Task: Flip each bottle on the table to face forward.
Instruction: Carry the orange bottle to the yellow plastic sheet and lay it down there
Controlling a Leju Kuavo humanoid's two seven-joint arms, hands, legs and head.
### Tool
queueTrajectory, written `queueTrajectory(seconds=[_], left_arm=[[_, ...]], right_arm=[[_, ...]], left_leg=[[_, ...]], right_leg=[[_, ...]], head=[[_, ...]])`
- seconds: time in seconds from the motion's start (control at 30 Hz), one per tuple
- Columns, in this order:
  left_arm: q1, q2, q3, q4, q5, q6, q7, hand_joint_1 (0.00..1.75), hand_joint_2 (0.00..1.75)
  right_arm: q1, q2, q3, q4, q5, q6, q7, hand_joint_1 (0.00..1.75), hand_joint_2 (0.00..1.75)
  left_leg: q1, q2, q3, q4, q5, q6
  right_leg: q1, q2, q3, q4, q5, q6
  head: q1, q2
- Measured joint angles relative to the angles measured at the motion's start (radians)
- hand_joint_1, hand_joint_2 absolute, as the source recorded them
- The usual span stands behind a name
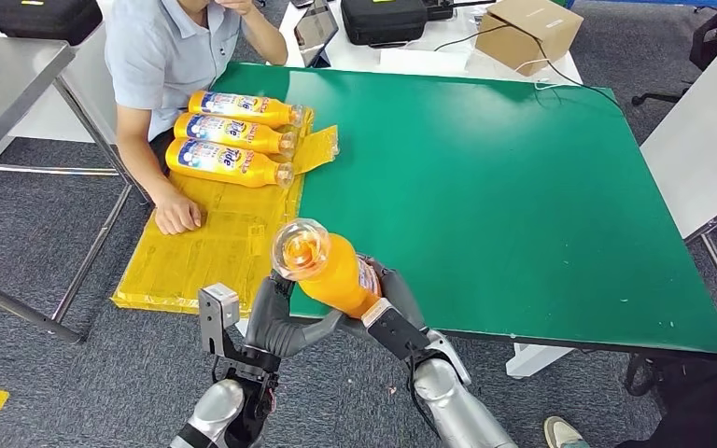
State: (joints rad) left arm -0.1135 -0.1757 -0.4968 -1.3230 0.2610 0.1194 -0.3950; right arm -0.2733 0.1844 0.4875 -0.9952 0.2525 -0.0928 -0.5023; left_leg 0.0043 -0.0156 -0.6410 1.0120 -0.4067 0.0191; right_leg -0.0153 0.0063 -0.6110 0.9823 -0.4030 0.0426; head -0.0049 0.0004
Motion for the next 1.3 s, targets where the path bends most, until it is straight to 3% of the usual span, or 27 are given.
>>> queueTrajectory(seconds=[0.2,0.7,1.0,1.3], left_arm=[[0.000,0.005,-0.018,-0.032,0.046,-0.084,0.010,0.00,1.75],[0.000,0.009,-0.031,-0.060,0.051,-0.099,0.012,0.00,1.75],[-0.009,0.023,-0.051,-0.064,0.079,-0.169,0.046,0.00,1.75],[-0.027,0.027,-0.054,-0.039,0.049,-0.154,0.063,0.00,1.75]], right_arm=[[-0.017,0.000,0.009,0.049,-0.033,0.011,0.013,1.75,1.75],[-0.022,0.001,0.009,0.094,-0.041,0.019,0.014,1.75,1.75],[-0.039,0.009,0.008,0.149,-0.058,0.041,0.019,1.75,1.75],[-0.070,0.012,0.029,0.191,0.028,0.039,0.080,1.75,1.75]], left_leg=[[0.000,0.000,0.000,0.000,0.000,0.000],[0.000,0.000,0.000,0.000,0.000,0.000],[0.000,0.000,0.000,0.000,0.000,0.000],[0.000,0.000,0.000,0.000,0.000,0.000]], right_leg=[[0.000,0.000,0.000,0.000,0.000,0.000],[0.000,0.000,0.000,0.000,0.000,0.000],[0.000,0.000,0.000,0.000,0.000,0.000],[0.000,0.000,0.000,0.000,0.000,0.000]], head=[[0.000,0.000],[0.000,0.000],[0.000,0.000],[0.000,0.000]])
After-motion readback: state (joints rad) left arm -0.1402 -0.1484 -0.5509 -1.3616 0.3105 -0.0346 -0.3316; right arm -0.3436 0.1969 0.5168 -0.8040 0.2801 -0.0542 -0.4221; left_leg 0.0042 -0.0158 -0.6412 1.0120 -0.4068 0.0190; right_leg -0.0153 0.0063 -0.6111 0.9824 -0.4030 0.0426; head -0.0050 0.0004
